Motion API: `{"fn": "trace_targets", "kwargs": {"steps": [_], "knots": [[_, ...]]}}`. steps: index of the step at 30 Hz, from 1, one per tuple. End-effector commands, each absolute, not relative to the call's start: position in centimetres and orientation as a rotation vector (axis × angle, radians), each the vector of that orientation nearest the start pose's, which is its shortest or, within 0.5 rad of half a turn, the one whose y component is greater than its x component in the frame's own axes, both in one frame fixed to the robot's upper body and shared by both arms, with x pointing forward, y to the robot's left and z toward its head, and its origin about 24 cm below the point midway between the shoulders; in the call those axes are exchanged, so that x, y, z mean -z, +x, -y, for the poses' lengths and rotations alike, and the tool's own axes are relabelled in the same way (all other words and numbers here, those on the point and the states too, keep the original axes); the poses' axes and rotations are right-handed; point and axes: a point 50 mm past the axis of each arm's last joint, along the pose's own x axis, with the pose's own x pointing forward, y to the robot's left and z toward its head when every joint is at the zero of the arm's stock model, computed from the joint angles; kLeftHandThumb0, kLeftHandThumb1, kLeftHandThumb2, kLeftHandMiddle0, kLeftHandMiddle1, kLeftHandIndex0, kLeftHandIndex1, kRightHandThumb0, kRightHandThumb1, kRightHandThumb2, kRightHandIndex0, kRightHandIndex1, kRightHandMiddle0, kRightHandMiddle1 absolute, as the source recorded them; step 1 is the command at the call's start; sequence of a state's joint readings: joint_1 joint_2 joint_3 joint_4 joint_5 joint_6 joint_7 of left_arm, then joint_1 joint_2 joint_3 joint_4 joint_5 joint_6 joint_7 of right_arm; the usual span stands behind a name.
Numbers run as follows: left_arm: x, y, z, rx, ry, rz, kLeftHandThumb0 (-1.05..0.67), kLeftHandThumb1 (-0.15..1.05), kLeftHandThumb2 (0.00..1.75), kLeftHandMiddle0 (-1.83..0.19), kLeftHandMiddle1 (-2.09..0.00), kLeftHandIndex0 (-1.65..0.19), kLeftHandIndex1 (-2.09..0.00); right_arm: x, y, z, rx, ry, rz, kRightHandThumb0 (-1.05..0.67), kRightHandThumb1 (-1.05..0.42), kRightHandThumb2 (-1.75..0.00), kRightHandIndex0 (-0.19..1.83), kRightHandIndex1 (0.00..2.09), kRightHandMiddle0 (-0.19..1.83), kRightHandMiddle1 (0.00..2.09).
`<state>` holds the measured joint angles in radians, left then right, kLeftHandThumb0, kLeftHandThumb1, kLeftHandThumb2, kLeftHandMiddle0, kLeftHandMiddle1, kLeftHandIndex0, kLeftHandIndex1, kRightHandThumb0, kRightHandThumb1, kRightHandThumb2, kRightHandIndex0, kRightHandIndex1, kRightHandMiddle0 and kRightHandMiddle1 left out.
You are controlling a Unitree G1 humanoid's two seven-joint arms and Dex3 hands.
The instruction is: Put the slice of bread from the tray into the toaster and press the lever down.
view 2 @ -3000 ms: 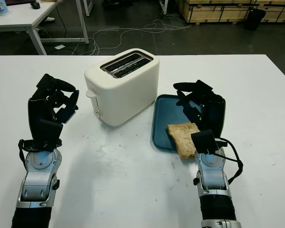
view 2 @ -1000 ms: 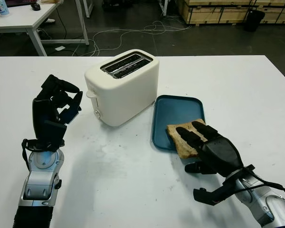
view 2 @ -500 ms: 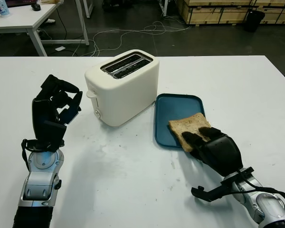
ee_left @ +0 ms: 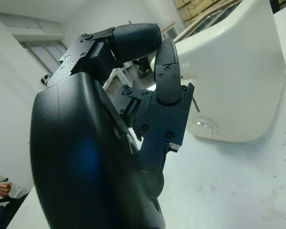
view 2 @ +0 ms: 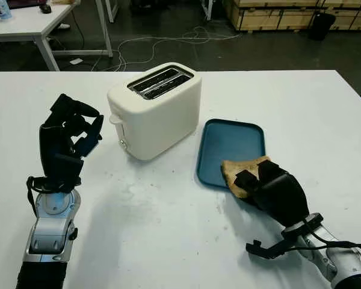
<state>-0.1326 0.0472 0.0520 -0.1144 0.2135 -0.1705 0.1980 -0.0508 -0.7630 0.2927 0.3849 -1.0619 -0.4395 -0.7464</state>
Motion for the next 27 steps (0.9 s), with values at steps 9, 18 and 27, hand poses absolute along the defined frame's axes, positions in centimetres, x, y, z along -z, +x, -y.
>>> {"fn": "trace_targets", "kwargs": {"steps": [9, 18, 27], "knots": [[-12.2, 26.7, -16.5, -0.214, 0.221, 0.453, -0.39, 0.92, 0.52, -0.77, -1.75, -0.52, -1.68, -7.4, 24.2, 24.3, -0.18, -1.442, 0.707, -0.44, -0.92, -0.28, 0.8, 1.75, 0.55, 1.75], [-12.4, 26.8, -16.3, -0.215, 0.227, 0.462, -0.38, 0.92, 0.51, -0.79, -1.75, -0.53, -1.68, -10.8, 25.4, 24.4, -0.261, -1.36, 0.711, -0.47, -0.92, -0.26, 0.84, 1.75, 0.68, 1.58], [-12.5, 26.9, -16.2, -0.217, 0.217, 0.466, -0.39, 0.92, 0.51, -0.79, -1.75, -0.53, -1.69, -12.3, 26.3, 24.8, -0.297, -1.282, 0.686, -0.46, -0.92, -0.27, 0.85, 1.75, 0.69, 1.59]]}}
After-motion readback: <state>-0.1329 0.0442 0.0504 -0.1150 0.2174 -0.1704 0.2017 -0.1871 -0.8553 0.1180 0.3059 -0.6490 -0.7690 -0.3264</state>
